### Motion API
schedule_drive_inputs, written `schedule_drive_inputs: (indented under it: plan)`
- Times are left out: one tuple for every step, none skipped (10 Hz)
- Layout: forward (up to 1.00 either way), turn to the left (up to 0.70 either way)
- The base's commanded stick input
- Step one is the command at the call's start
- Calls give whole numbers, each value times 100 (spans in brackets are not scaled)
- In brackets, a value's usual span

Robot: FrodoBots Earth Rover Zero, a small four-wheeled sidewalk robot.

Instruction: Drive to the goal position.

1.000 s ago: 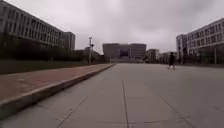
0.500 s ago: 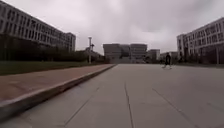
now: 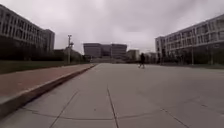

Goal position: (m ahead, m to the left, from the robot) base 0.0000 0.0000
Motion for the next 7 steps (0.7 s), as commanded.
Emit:
schedule_drive_inputs:
  plan:
    - [70, 2]
    - [70, 6]
    - [70, 10]
    - [70, 14]
    - [70, 18]
    - [70, 22]
    - [70, 26]
